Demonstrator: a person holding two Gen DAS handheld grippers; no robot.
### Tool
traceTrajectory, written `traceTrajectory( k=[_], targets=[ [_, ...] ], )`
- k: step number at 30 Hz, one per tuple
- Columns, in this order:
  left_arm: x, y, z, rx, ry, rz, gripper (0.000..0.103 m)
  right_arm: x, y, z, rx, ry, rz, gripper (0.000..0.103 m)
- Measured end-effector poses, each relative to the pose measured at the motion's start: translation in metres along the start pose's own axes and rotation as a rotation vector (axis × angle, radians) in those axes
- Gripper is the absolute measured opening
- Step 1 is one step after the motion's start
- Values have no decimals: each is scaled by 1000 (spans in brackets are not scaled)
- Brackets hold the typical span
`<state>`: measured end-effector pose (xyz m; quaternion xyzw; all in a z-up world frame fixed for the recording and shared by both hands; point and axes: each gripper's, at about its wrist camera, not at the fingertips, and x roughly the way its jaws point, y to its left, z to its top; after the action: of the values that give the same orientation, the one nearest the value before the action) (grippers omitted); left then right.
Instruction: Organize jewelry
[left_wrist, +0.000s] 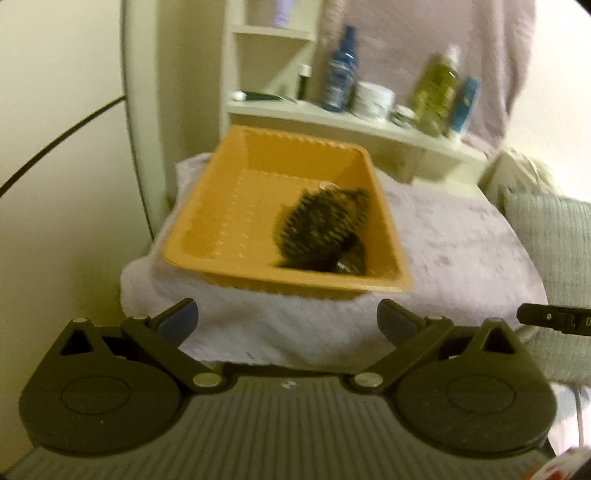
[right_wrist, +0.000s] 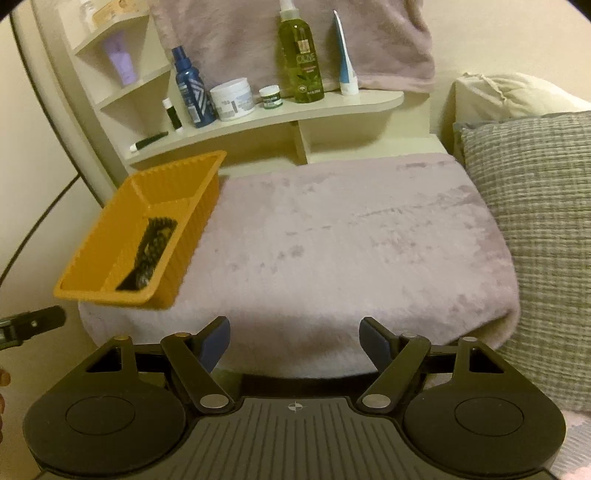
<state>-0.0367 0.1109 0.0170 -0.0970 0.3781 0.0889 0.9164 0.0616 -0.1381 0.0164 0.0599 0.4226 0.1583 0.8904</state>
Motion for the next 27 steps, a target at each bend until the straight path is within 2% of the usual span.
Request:
traceTrajectory(
  k=[9,20,27],
  targets=[
    [-1,-40,-13,61,61,20,102,-30,7,-14,-35,-11,-38,77],
    [-13,-74,-14,143,39,22,102,-33,15,-21,-73,-6,-25,77],
    [-12,-76,-13,137,38,21,102,-36,14,-21,-51,-15,-33,77]
  ],
)
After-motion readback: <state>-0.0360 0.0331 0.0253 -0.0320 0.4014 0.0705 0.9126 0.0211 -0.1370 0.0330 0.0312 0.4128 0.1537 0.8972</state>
